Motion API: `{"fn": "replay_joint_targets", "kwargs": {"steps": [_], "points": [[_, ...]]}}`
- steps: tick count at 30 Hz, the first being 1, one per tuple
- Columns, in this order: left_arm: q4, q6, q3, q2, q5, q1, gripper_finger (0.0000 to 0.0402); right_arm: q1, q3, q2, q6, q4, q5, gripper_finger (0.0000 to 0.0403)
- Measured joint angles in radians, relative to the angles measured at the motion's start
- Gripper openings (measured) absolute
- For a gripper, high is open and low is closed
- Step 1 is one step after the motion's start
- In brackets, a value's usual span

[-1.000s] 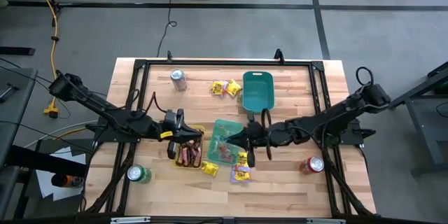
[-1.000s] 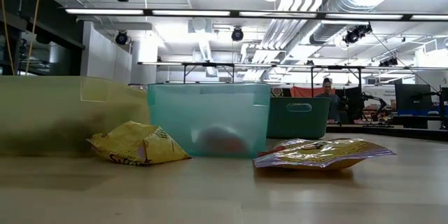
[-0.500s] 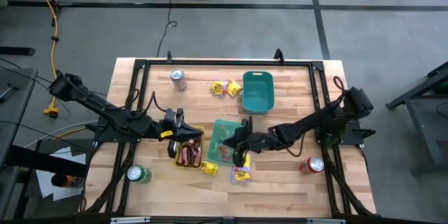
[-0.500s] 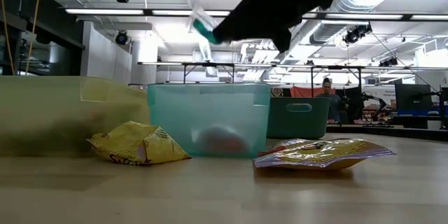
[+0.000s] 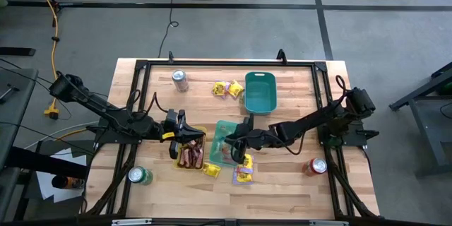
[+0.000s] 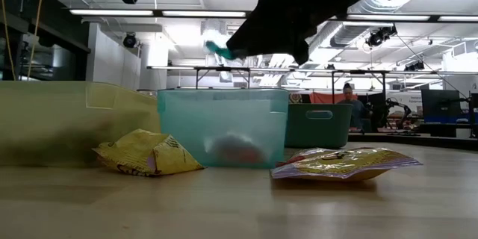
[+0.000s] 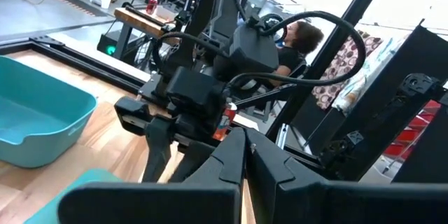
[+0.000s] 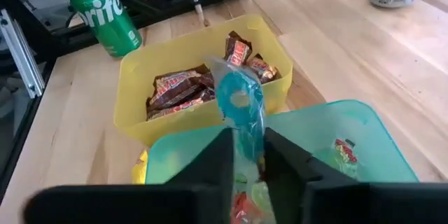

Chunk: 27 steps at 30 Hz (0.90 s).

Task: Sort candy
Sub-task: Put the blue gummy into the light blue bin, then put the green gummy into the light blue bin

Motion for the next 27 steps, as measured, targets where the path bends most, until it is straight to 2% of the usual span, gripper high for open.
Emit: {"fn": "replay_joint_targets", "kwargs": {"steps": [7, 11, 15, 20, 23, 27], "points": [[-0.007, -0.001, 0.0, 0.0, 0.0, 0.0, 0.0, 0.001, 0.0, 0.0, -0.006, -0.048, -0.027, 0.0179], [-0.007, -0.001, 0.0, 0.0, 0.0, 0.0, 0.0, -0.003, 0.008, -0.022, -0.02, -0.082, -0.07, 0.0224], [-0.006, -0.001, 0.0, 0.0, -0.003, 0.0, 0.0, -0.018, 0.066, -0.088, -0.071, -0.205, -0.074, 0.0237], [-0.006, -0.001, 0.0, 0.0, -0.015, 0.0, 0.0, -0.075, 0.216, -0.169, -0.193, -0.365, -0.07, 0.0238], [-0.006, -0.001, 0.0, 0.0, -0.032, 0.0, 0.0, -0.123, 0.332, -0.185, -0.251, -0.437, -0.068, 0.0238], [-0.013, -0.001, 0.0, 0.0, -0.035, 0.0, 0.0, -0.2, 0.477, -0.17, -0.244, -0.55, -0.012, 0.0238]]}}
